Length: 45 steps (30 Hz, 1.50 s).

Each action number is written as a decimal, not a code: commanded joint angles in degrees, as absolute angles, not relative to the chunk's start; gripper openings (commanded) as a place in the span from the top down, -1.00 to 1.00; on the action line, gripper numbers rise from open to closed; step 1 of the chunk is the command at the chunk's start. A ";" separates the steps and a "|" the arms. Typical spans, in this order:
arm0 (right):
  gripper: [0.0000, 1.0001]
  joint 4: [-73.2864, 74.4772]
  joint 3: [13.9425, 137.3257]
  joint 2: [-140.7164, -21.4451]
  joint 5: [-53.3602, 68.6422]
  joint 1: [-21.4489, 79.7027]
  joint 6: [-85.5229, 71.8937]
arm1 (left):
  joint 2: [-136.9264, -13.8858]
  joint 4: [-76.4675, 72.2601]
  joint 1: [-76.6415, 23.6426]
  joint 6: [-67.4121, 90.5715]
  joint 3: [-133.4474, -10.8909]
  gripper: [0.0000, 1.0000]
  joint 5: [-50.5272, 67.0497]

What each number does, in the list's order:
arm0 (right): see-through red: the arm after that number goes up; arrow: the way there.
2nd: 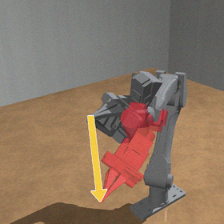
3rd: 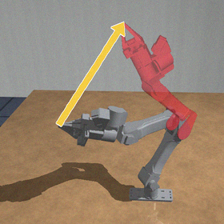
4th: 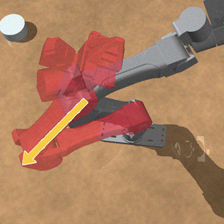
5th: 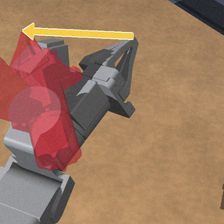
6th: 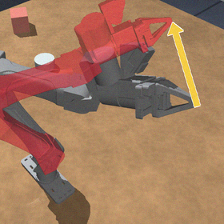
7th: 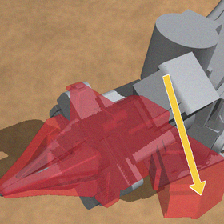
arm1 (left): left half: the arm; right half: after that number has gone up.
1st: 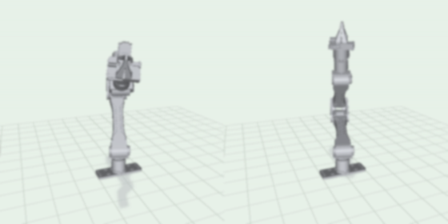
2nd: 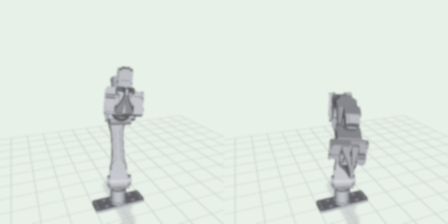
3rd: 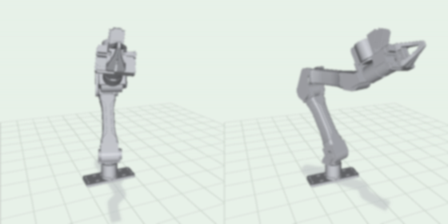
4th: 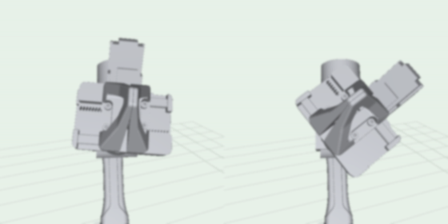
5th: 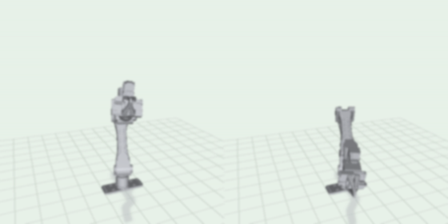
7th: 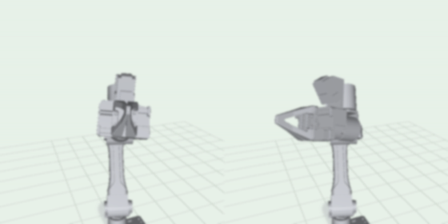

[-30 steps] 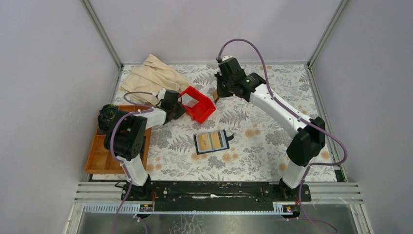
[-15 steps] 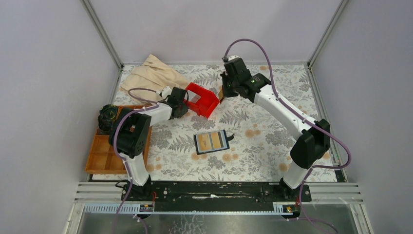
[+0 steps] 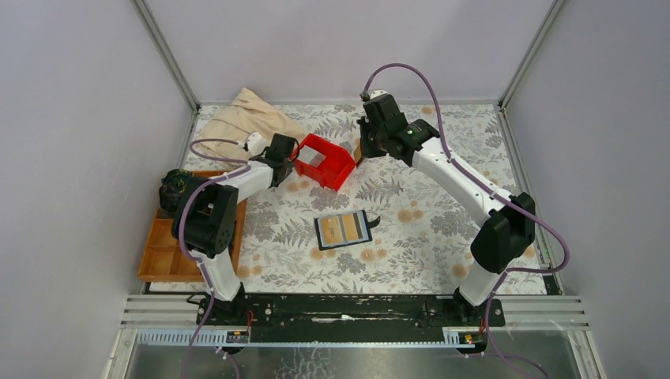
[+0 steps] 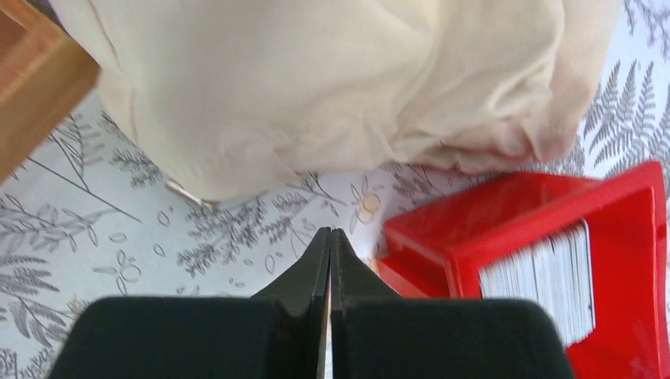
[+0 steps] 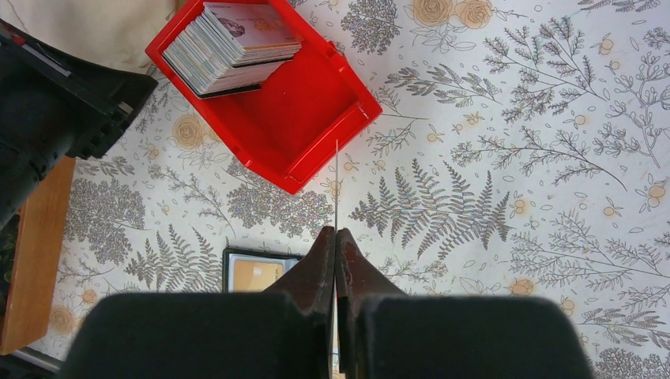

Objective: Put the credit cards into the card holder
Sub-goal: Move the storage box to the center of the board.

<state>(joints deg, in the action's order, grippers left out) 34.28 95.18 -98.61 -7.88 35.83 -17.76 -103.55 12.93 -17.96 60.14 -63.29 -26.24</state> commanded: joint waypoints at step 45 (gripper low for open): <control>1.00 28.67 86.39 -93.12 -13.71 33.31 -15.70 | -139.82 -14.03 -19.51 59.46 -97.56 0.97 2.28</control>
